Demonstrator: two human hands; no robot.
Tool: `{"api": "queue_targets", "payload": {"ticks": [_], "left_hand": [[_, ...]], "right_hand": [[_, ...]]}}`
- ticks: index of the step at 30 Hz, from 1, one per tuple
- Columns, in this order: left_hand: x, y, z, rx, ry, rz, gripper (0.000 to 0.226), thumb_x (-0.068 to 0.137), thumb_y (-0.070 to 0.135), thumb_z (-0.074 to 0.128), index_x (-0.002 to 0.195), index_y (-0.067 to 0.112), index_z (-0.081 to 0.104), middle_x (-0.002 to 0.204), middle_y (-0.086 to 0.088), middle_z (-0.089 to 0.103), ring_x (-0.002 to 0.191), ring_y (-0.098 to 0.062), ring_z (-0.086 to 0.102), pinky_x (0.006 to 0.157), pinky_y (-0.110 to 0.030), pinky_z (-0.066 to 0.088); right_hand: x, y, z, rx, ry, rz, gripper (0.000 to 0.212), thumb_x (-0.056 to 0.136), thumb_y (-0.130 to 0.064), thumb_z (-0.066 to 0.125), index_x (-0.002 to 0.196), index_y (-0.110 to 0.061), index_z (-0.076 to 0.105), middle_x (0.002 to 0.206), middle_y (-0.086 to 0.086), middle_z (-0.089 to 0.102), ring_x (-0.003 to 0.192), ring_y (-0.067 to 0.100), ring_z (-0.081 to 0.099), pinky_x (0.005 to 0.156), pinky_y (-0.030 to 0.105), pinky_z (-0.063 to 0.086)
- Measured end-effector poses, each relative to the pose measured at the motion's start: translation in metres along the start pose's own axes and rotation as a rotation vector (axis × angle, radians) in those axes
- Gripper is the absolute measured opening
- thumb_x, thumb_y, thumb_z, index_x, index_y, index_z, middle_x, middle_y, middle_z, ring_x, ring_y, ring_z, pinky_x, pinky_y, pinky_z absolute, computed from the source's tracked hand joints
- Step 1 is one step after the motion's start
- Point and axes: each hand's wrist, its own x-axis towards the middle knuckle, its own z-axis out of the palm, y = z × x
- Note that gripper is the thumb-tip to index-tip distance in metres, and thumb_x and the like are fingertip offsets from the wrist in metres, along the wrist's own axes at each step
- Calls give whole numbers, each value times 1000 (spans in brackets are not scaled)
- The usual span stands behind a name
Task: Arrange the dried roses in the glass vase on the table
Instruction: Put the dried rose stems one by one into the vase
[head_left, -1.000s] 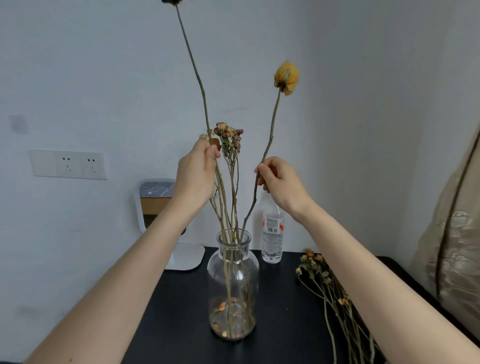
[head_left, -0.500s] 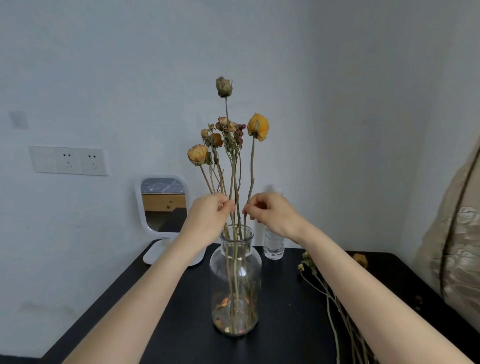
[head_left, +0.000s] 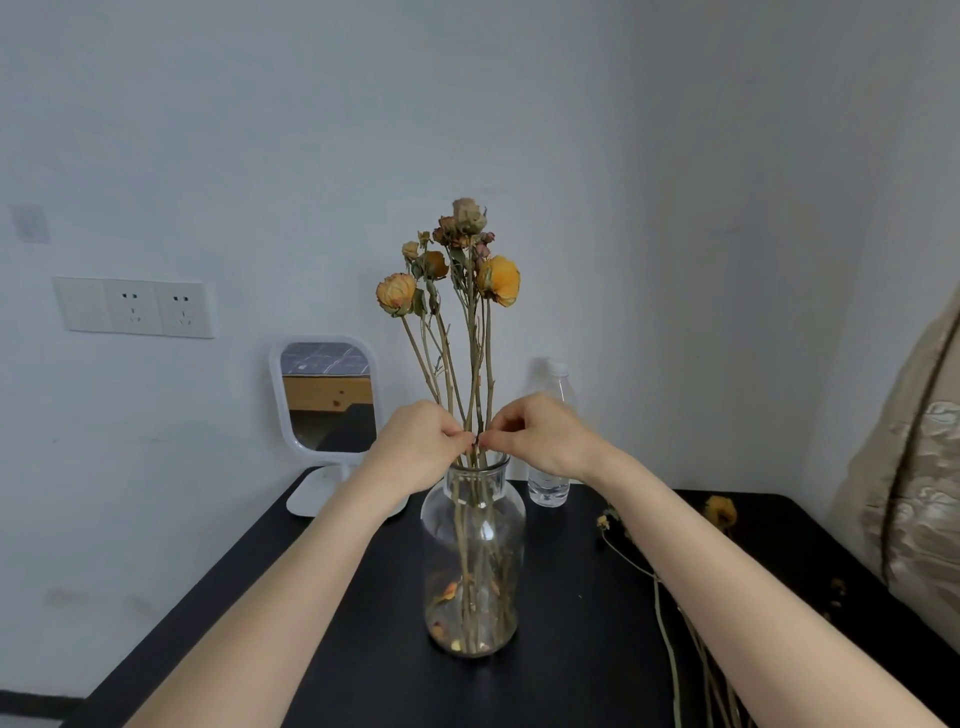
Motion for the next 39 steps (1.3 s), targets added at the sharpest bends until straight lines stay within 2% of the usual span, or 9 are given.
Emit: {"api": "queue_targets", "payload": {"ticks": [6, 10, 15, 19, 22, 26, 29, 31, 39], "left_hand": [[0, 1, 3, 43, 101, 2, 40, 90, 33, 55, 61, 6, 64, 47, -1, 41, 48, -13, 45, 49, -21, 29], [-1, 1, 3, 90, 214, 16, 35, 88, 40, 57, 78, 10, 72, 76, -8, 67, 75, -20, 63, 60, -24, 40], [-4, 2, 3, 58, 320, 42, 30, 86, 41, 59, 69, 16, 58, 61, 5, 53, 64, -12, 54, 56, -22, 36], [-21, 14, 12, -75, 341, 119, 35, 88, 38, 56, 59, 19, 51, 50, 5, 45, 49, -9, 46, 52, -18, 35], [-43, 26, 30, -186, 279, 169, 36, 89, 40, 52, 64, 15, 58, 46, 3, 45, 44, -8, 43, 49, -15, 34], [-73, 37, 75, -298, 72, 184, 36, 88, 45, 50, 64, 21, 61, 46, 8, 51, 47, -5, 48, 51, -10, 38], [-86, 42, 114, -297, -107, 140, 35, 88, 45, 51, 68, 18, 61, 41, 6, 45, 42, -5, 43, 49, -14, 33], [-87, 46, 138, -324, -224, 91, 31, 88, 45, 52, 74, 19, 61, 44, 7, 47, 43, -4, 44, 53, -19, 39], [-79, 59, 202, -162, -356, -26, 30, 88, 45, 53, 99, 17, 51, 74, 1, 58, 72, -18, 58, 67, -32, 47]], "right_hand": [[4, 0, 2, -45, -17, 32, 17, 85, -26, 64, 75, -14, 70, 61, -7, 56, 56, 5, 48, 52, 15, 34], [5, -2, 2, -51, 35, 12, 27, 87, -31, 62, 85, -7, 73, 66, -1, 62, 57, 7, 49, 54, 17, 37], [3, -1, -1, -27, 152, 5, 26, 85, -34, 64, 94, -9, 69, 70, -6, 56, 59, 4, 48, 53, 14, 33], [-6, 6, -7, 59, 232, 48, 29, 85, -34, 65, 104, -12, 61, 69, -6, 53, 60, 4, 47, 53, 17, 33], [-20, 15, -12, 97, 265, 82, 30, 85, -31, 65, 109, -13, 59, 66, -6, 48, 59, 4, 44, 52, 15, 31], [-55, 40, -20, 75, 255, 138, 21, 87, -25, 64, 104, -14, 61, 61, -5, 48, 53, 6, 43, 46, 9, 36], [-87, 68, -24, 22, 256, 254, 16, 87, -26, 63, 100, -18, 64, 67, -4, 55, 60, 6, 50, 53, 14, 38], [-109, 87, -28, 4, 261, 334, 15, 87, -24, 62, 101, -18, 65, 68, -7, 55, 63, 3, 51, 55, 14, 36], [-177, 154, -41, -72, 269, 623, 15, 88, -21, 61, 102, -17, 64, 70, -9, 57, 65, 1, 53, 53, 12, 33]]}}
